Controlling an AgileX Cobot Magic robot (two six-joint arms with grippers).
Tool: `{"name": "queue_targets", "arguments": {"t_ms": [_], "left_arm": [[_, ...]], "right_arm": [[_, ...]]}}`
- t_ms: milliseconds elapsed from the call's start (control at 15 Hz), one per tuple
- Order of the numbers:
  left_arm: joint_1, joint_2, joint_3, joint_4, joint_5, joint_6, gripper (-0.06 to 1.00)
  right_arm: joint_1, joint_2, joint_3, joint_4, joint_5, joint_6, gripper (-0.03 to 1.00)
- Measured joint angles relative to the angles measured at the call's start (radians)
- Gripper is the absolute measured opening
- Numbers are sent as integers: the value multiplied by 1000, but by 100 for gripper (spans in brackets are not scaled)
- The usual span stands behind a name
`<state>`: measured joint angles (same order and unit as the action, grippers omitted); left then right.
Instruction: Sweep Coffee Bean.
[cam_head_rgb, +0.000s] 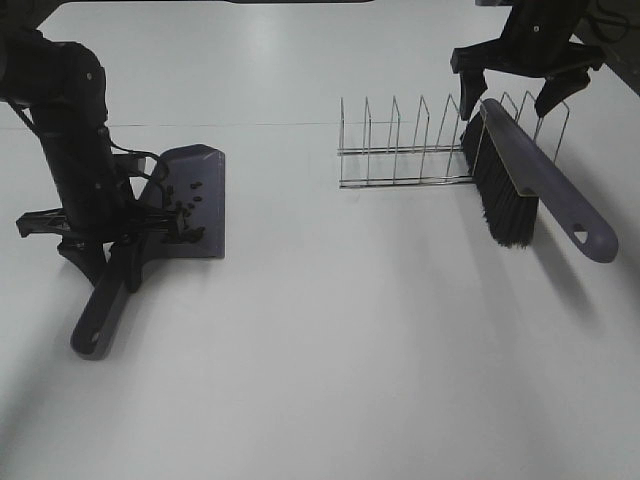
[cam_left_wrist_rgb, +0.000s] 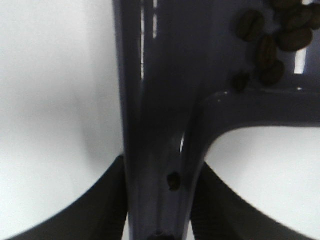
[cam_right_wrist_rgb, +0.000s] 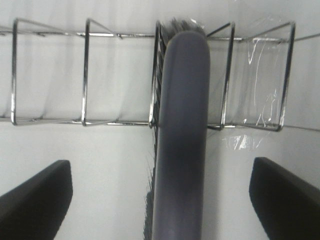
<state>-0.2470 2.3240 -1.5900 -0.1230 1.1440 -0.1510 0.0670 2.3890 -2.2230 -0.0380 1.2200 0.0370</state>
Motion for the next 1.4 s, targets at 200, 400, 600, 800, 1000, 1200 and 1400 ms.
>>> {"name": "queue_targets", "arguments": {"t_ms": [200,400,600,800,1000,1200,1400], "left_arm": [[0,0,0,0,1,0,31],[0,0,0,-1,1,0,31],[0,1,0,-21,0,-5,46],[-2,-11,-3,-9,-2,-13,77],[-1,-46,13,20,-26,-13,81],[1,-85,27,34,-55,-19,81],[1,-192,29,60,-29,-19,81]], "right_arm": [[0,-49,-7,17,2,-37,88],[0,-170,-10,21,3,-58,88],[0,-258,-10,28,4,-68,88],[0,-311,-9,38,4,-69,88],[0,-393,65,38,4,-80,88],[0,-508,217,32,4,-89,88],[0,-669,416,32,4,-95,88]]}}
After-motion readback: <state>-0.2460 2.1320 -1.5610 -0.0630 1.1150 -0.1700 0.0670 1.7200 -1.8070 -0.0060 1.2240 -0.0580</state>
